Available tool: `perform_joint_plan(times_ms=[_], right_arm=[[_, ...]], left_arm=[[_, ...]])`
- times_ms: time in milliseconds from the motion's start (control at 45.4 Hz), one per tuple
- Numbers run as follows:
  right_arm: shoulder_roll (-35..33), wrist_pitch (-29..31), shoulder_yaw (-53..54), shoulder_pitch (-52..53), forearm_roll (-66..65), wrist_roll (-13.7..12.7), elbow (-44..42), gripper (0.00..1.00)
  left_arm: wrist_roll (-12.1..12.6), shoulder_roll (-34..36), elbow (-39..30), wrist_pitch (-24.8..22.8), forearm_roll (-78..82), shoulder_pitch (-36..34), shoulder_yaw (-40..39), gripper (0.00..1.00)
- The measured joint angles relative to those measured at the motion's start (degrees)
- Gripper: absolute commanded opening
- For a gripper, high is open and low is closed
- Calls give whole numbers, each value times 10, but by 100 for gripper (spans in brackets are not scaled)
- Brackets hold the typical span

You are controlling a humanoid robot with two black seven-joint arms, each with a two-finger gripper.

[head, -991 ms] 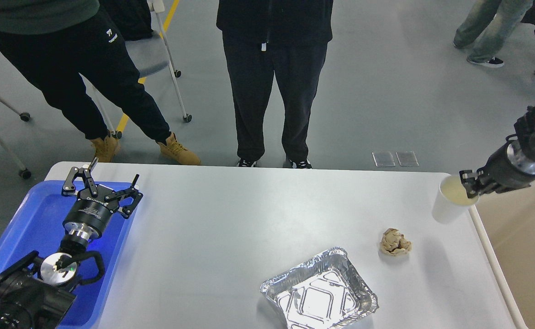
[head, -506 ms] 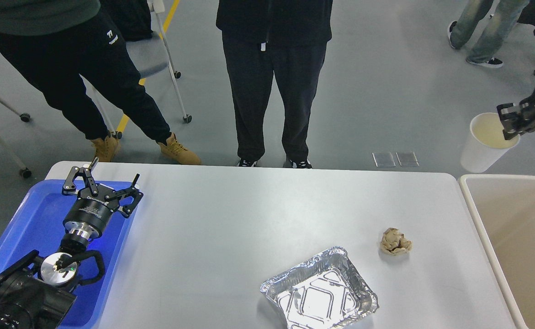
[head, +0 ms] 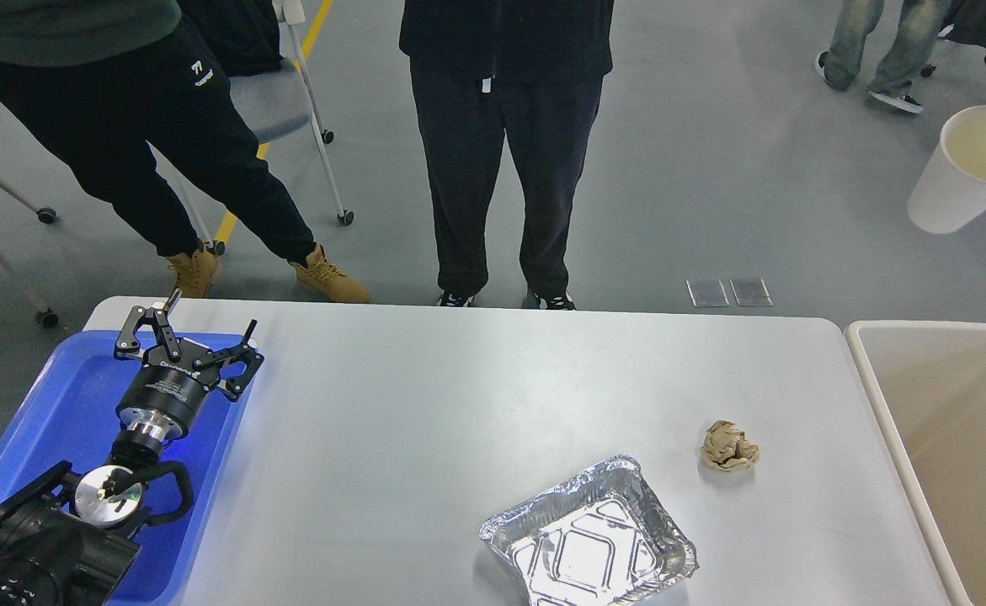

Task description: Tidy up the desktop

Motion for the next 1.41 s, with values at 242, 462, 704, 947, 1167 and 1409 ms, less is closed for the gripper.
perform_joint_plan(times_ms=[242,462,704,947,1167,1409], right_arm=[[-104,-48,21,-35,31,-40,-53,0],[-203,-202,115,-157,154,-73,-80,0],[-216,-411,296,-386,323,-87,-93,0],[-128,-566,525,-619,407,-102,-159,0],[-15,-603,655,-758,431,-114,-275,0],[81,-600,755,-854,440,-117,-386,0]], left_arm=[[0,0,0,0,0,0,0,100],[0,0,0,0,0,0,0,100],[-1,0,0,0,0,0,0,100],[-1,0,0,0,0,0,0,100],[-1,0,0,0,0,0,0,100],[-1,0,0,0,-1,0,0,100]])
